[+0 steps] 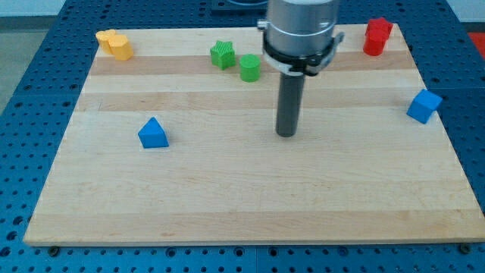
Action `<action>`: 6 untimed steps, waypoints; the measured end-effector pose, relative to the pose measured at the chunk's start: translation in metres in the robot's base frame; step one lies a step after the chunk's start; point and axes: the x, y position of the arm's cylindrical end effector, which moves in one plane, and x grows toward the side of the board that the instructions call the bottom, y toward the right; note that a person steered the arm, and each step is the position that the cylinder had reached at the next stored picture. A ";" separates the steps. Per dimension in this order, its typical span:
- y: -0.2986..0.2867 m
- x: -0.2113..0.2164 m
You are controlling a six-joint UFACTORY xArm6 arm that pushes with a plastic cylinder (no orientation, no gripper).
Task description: Move the blue triangle to the bottom of the board
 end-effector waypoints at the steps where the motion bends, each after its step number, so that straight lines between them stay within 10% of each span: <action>1: -0.037 -0.007; 6: -0.234 -0.049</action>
